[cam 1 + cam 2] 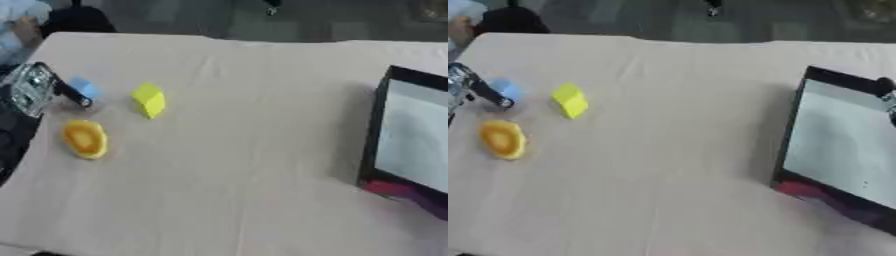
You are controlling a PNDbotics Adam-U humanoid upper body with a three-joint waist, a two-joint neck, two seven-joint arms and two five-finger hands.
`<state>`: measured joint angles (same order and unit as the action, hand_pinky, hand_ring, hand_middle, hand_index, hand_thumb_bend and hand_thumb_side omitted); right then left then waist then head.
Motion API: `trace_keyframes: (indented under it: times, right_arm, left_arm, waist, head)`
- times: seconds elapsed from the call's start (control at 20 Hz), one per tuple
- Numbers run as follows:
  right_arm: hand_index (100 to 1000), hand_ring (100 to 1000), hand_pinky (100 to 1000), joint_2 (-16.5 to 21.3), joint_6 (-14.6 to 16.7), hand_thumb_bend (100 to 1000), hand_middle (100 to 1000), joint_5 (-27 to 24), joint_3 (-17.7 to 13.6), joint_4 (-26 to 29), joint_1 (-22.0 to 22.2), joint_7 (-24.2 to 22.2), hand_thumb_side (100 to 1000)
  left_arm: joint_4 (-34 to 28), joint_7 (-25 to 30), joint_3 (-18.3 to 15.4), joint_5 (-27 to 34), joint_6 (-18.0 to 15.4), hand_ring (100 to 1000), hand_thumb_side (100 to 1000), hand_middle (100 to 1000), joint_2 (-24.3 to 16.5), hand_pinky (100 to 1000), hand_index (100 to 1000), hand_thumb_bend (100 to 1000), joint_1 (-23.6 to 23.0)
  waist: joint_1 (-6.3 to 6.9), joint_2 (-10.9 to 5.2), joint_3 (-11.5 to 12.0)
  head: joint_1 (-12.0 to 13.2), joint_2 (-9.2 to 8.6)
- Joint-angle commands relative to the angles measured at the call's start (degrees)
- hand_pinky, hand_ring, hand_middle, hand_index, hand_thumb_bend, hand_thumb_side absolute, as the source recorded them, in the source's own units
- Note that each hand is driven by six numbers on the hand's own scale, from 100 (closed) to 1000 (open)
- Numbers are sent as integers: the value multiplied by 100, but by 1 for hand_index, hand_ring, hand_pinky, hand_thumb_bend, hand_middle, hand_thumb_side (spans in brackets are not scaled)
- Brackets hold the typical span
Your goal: Pick up the objects with one hand, pass them to the other hand, and then place them into the box on the other side of the table.
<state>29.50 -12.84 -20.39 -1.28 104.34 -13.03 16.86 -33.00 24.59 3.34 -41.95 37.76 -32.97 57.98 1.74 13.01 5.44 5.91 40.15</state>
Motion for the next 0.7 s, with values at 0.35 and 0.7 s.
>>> trace_keyframes:
  times: [0.35, 0.7]
  right_arm:
    - [953, 1000, 945, 100, 18, 365, 949, 23, -48, 53, -27, -21, 458]
    - [953, 1000, 945, 158, 37, 361, 949, 4, -74, 108, -44, -9, 454]
  left_arm:
    - [-212, 120, -19, 56, -49, 833, 100, 741, -131, 864, 534, 229, 62]
    - [-1533, 147, 152, 541, -140, 802, 100, 720, -376, 840, 521, 136, -138]
  waist:
    - [-64, -31, 32]
    - [-77, -45, 46]
  head:
    - [13, -27]
    - [-33, -21]
